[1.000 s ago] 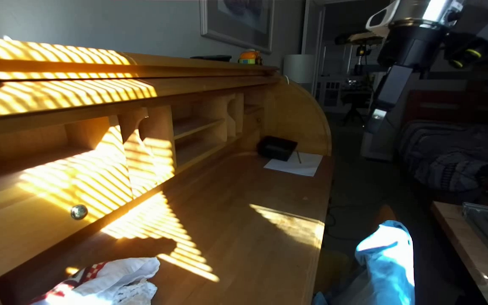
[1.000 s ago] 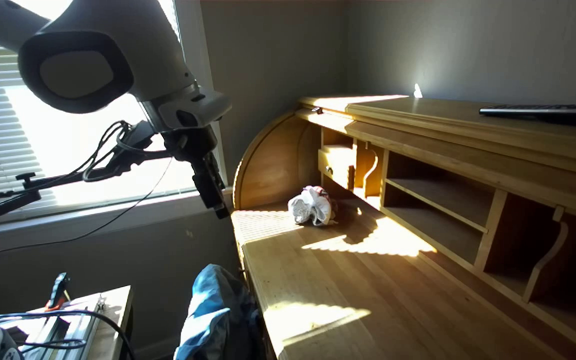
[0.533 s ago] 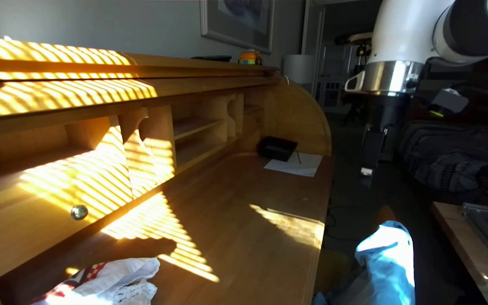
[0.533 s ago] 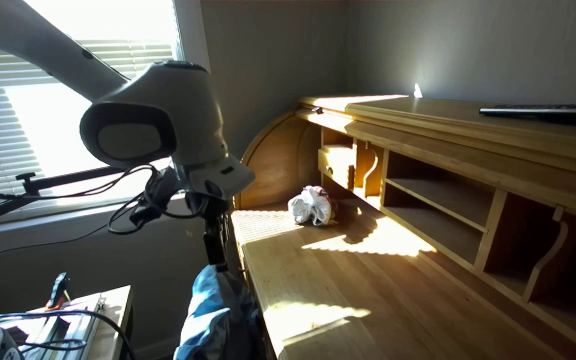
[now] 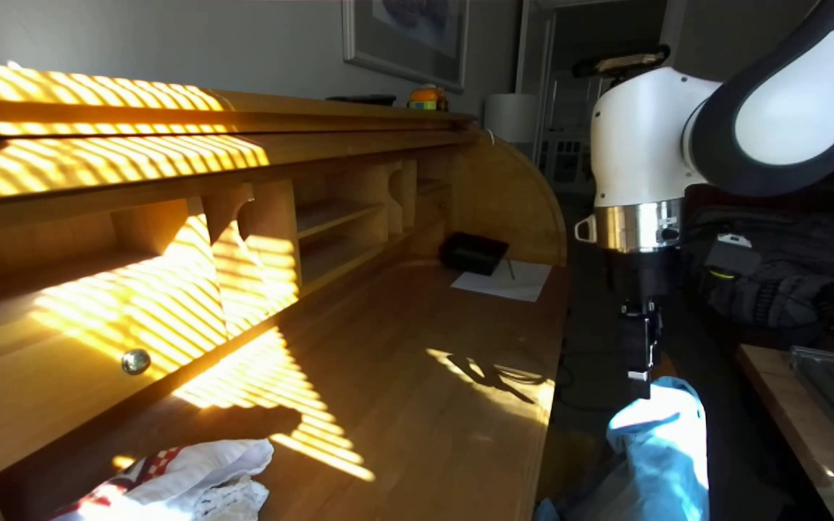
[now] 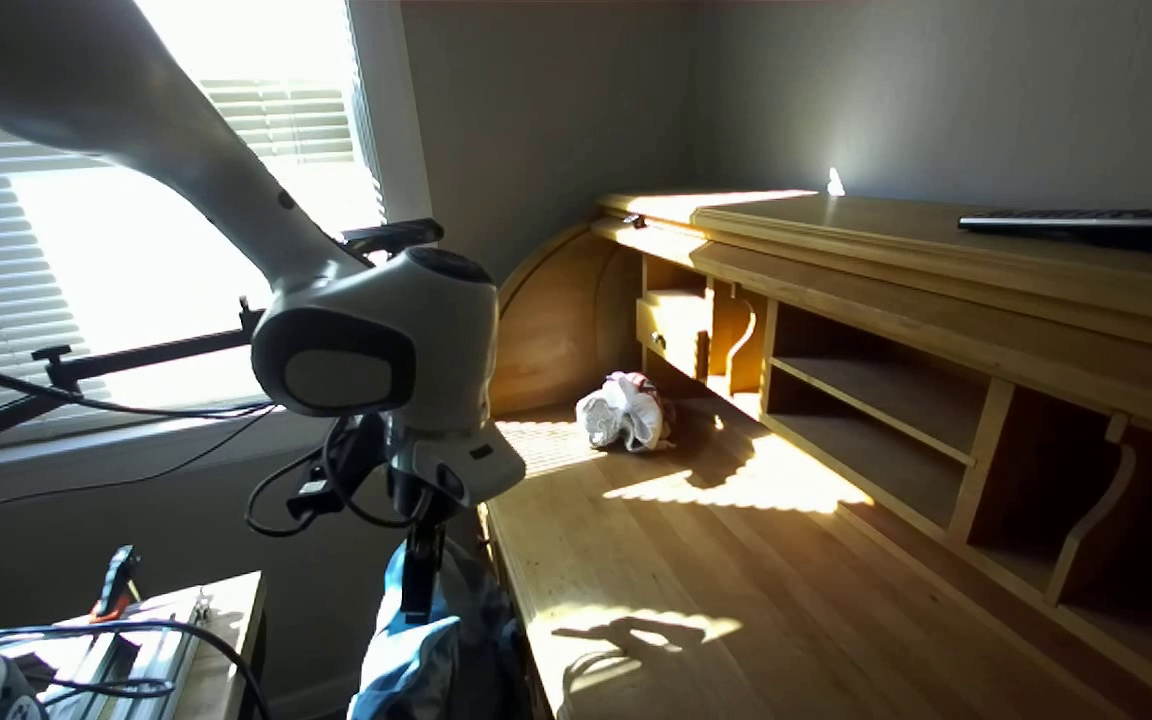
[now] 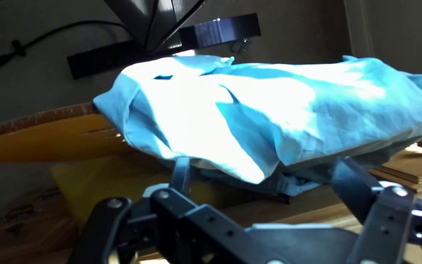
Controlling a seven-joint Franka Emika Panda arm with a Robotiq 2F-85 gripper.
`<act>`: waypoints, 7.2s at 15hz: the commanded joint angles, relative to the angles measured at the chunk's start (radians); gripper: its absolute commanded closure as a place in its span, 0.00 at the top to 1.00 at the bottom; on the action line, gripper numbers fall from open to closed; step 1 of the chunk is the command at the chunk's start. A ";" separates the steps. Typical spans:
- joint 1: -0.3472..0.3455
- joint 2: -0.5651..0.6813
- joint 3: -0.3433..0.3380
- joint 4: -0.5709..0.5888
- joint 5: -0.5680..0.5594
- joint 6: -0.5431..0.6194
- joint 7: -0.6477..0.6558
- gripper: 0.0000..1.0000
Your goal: Put the cloth on the desk
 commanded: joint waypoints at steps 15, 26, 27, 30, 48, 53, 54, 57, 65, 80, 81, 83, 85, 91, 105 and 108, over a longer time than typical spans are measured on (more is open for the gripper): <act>-0.009 0.333 0.041 0.225 0.058 -0.151 -0.072 0.44; -0.008 0.370 0.023 0.342 0.081 -0.392 0.018 0.00; -0.014 0.365 0.020 0.348 0.088 -0.401 0.014 0.00; -0.042 0.331 0.015 0.371 0.124 -0.490 -0.016 0.00; -0.165 -0.193 -0.143 0.523 0.465 -0.761 -0.139 0.00; -0.177 -0.239 -0.161 0.545 0.523 -0.566 -0.127 0.00; -0.180 -0.252 -0.163 0.545 0.528 -0.525 -0.114 0.00; -0.194 -0.291 -0.169 0.526 0.523 -0.396 -0.068 0.00; -0.217 -0.258 -0.178 0.368 0.550 0.129 -0.027 0.00; -0.211 0.292 -0.016 0.491 0.878 0.488 -0.022 0.00; -0.221 0.320 -0.020 0.507 0.876 0.446 -0.008 0.00; -0.238 0.365 -0.029 0.528 0.867 0.379 0.026 0.00; -0.244 0.411 -0.049 0.547 0.829 0.313 0.085 0.00; -0.207 0.509 -0.134 0.608 0.806 0.188 0.211 0.00; -0.002 0.265 -0.284 0.392 0.436 0.095 0.582 0.76; 0.115 0.135 -0.364 0.281 0.203 0.031 0.798 0.97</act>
